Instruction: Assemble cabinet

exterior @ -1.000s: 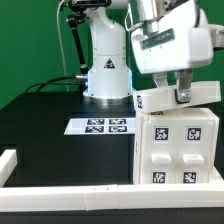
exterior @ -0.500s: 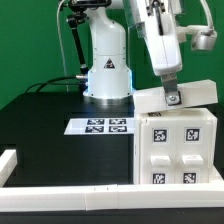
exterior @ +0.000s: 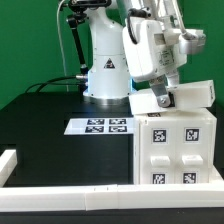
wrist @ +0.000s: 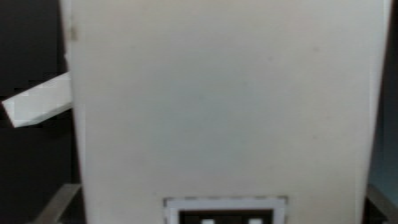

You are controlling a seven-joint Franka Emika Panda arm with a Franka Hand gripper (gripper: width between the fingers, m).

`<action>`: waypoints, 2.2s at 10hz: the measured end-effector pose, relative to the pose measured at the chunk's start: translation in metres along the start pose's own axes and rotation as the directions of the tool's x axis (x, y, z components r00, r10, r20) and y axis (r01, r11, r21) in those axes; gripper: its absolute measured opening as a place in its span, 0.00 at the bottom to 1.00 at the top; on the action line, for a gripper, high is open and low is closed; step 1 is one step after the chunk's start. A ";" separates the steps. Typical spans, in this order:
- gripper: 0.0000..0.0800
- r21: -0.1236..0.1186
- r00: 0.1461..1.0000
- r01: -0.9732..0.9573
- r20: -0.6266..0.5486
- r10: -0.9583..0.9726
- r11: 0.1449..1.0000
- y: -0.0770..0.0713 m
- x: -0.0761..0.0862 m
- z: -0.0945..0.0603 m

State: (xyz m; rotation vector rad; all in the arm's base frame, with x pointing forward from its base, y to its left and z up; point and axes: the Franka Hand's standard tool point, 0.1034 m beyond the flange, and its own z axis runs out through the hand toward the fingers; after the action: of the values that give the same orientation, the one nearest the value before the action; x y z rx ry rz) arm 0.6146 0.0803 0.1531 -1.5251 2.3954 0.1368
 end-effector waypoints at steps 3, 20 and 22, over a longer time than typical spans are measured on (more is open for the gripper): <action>0.95 0.007 1.000 0.017 0.006 -0.017 1.000 0.001 -0.003 -0.001; 1.00 0.012 0.431 0.902 0.026 -0.902 0.431 0.004 -0.023 -0.023; 1.00 -0.018 0.173 0.985 0.026 -0.985 0.172 0.005 -0.025 -0.023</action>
Offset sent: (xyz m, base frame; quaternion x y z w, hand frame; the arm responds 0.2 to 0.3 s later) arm -0.0057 0.0114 0.0179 0.0455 -0.0147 -0.0296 0.9984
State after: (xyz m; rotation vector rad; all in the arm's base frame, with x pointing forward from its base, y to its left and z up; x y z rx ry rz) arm 0.6148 0.0985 0.1822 -2.7276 0.8533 -0.1287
